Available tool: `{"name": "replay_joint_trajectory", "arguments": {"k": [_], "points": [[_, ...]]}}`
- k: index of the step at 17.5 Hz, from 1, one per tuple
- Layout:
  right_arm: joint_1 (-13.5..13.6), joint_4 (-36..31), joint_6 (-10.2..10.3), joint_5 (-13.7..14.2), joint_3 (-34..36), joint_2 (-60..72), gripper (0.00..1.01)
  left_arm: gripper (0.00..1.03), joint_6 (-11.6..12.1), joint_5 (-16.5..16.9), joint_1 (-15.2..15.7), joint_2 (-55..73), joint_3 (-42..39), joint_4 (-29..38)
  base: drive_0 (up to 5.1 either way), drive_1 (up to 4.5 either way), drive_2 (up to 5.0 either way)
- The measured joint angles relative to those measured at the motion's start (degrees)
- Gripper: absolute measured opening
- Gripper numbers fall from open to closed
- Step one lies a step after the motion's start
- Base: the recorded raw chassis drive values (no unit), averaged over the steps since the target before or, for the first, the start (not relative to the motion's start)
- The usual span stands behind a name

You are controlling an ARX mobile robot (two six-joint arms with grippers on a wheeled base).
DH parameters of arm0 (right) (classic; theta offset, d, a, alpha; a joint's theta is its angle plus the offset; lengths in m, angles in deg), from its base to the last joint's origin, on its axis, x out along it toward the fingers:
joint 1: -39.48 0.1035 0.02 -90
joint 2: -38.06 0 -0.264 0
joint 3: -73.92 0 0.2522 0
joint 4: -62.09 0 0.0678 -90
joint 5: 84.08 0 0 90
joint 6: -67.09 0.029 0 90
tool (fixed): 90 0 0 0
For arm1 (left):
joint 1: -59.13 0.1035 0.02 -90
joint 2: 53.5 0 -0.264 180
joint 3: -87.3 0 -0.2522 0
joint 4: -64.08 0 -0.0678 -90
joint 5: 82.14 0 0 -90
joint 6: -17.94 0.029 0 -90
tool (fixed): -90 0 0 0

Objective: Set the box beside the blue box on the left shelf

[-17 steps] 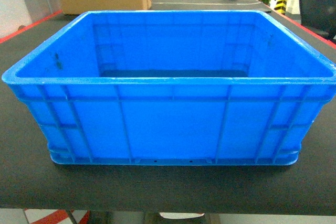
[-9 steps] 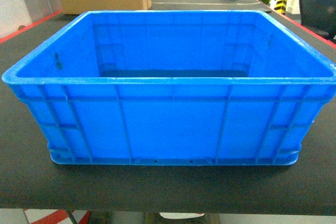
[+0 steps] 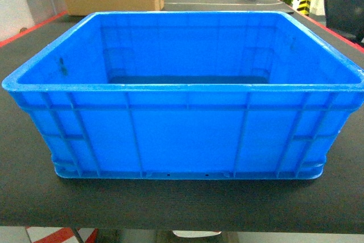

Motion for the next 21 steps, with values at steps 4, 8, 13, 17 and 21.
{"name": "replay_joint_trajectory", "arguments": {"k": [4,8,13,17,21], "points": [[3.37,-0.63,0.09,14.21,-0.09,2.82,0.98,0.98,-4.04,-16.55,-6.34,4.66,0.31,0.11,0.0,0.0,0.0],[4.0,-8.0,1.42,11.67,-1.57,12.46,0.98,0.98,-4.57,-16.52,-7.08,14.19,1.14,8.98,0.0,0.0,0.0],[7.1,-22.82,4.2,2.95,-24.09,50.8,0.98,0.98,-4.0,-12.2,-9.38,52.3,22.53,25.99,0.0,0.0,0.0],[4.37,-20.2,8.5,-1.79,-43.87,79.14,0.98,0.98,-6.16,-10.97,-6.97,79.43,42.42,25.75,0.0,0.0,0.0],[3.41,-13.77,12.7,-5.4,-52.11,91.58,0.98,0.98,-6.29,-8.85,-6.1,91.06,49.94,19.58,0.0,0.0,0.0]]}}
